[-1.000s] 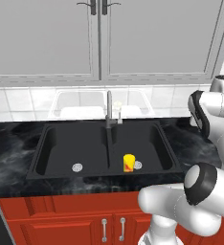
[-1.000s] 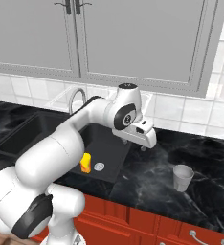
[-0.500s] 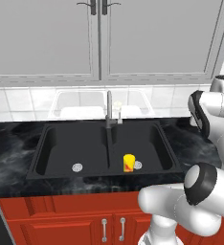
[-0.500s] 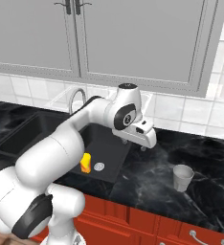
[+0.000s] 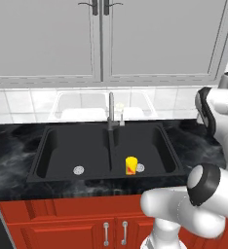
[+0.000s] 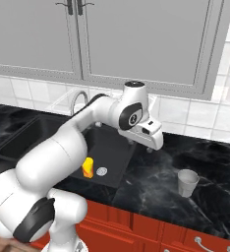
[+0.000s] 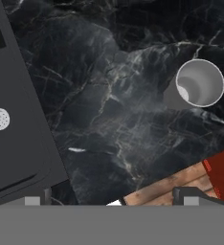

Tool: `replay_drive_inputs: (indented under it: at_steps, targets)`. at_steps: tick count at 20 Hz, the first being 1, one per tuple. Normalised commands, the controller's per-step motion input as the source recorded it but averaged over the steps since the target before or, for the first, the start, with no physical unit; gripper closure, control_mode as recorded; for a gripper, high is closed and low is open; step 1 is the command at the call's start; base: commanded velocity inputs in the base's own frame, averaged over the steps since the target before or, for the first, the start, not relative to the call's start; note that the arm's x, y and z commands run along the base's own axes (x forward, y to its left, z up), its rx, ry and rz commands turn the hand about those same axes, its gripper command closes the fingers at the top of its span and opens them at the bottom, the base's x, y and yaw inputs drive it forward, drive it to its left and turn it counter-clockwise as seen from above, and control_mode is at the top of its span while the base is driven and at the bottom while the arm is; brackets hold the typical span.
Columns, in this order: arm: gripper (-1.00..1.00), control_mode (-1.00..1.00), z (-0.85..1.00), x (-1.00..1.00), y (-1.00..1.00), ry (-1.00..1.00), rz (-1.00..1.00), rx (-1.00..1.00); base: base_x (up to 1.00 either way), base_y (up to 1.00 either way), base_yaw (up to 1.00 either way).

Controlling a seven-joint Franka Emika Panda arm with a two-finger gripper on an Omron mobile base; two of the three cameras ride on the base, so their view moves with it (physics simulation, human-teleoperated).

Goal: Place the glass cup in the left basin and the cup in the right basin of the sink.

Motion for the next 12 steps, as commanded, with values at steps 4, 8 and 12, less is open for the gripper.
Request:
replay_drive_inputs:
  at_steps: [4,8,12]
  targets:
    - [-1.0,-1.0,0.22,-0.02,-0.31,0.0,0.0,0.03,0.0,0.0,0.0]
    - [-1.0,-1.0,0.13,0.0,-0.28,0.0,0.0,0.0,0.0,0.0,0.0]
    - [-1.0,-1.0,0.01,-0.02,-0.35,0.0,0.0,0.03,0.0,0.0,0.0]
